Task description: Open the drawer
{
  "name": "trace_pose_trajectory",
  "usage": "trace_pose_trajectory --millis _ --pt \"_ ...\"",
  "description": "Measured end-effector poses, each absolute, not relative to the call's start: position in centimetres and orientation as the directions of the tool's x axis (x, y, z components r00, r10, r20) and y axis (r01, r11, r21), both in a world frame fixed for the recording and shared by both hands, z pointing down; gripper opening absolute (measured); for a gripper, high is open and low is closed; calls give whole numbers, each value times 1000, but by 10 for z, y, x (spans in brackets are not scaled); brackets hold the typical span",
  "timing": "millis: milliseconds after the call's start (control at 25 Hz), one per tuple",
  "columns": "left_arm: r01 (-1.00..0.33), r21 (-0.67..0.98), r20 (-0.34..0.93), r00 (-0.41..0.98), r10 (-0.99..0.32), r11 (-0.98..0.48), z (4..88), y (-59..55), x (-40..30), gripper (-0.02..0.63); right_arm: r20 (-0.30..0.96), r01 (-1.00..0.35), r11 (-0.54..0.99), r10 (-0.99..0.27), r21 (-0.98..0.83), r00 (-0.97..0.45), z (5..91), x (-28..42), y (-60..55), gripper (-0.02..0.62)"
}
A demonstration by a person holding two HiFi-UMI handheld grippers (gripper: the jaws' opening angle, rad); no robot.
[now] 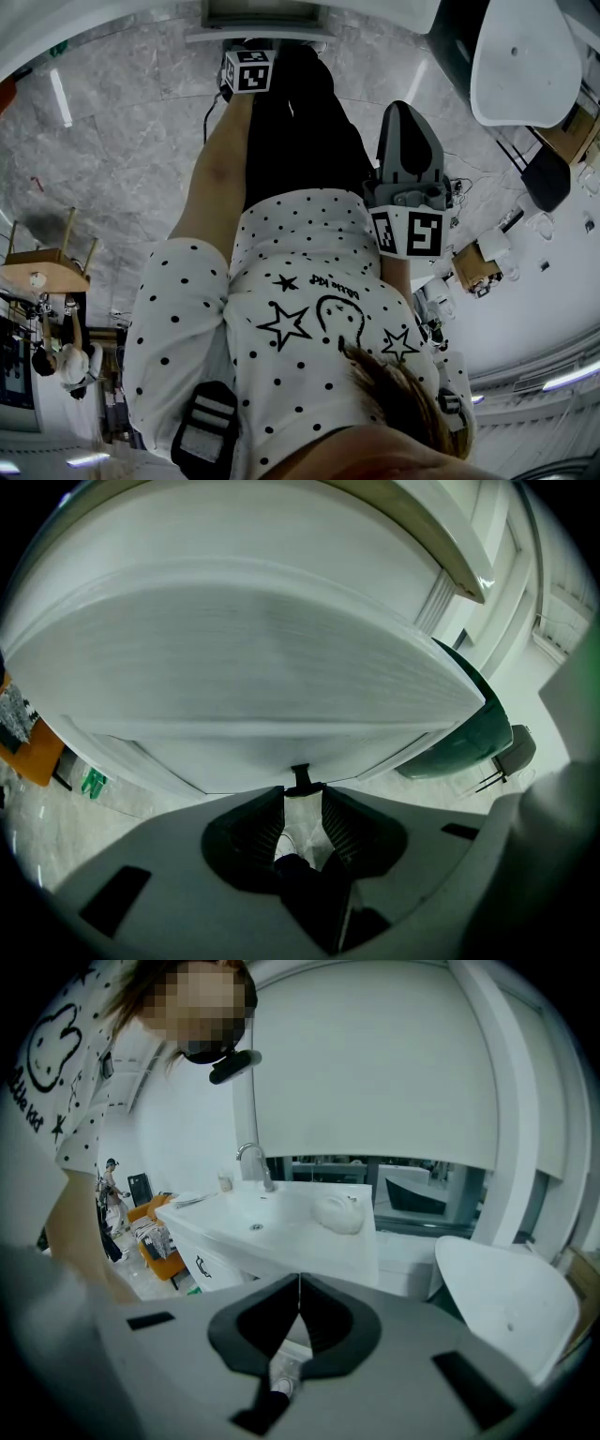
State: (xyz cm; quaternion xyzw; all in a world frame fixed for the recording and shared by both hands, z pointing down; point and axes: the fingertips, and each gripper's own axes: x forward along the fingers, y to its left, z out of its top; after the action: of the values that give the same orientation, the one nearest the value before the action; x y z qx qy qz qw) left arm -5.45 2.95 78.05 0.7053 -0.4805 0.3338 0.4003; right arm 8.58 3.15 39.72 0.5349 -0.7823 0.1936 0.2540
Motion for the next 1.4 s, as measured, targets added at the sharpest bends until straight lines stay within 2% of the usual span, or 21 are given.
trace_pose_trajectory --millis 920,1000,1080,1160,1400 --pt "-957 245 862 289 -417 -157 755 28 -63 127 571 -933 357 -756 -50 -320 385 75 20 14" --pt "-960 243 855 280 -437 -139 747 26 -66 106 561 -931 361 -759 -59 -330 382 72 19 14" --pt "-965 237 851 263 -454 -115 739 25 -69 42 550 -929 362 -763 -70 -339 380 70 17 14" --pt "-964 245 850 265 -455 -104 734 24 -68 15 540 -929 361 -768 -80 -345 379 70 15 14" --pt "-958 285 862 264 -433 -15 715 28 -70 5 519 -928 358 -777 -102 -357 374 70 13 14"
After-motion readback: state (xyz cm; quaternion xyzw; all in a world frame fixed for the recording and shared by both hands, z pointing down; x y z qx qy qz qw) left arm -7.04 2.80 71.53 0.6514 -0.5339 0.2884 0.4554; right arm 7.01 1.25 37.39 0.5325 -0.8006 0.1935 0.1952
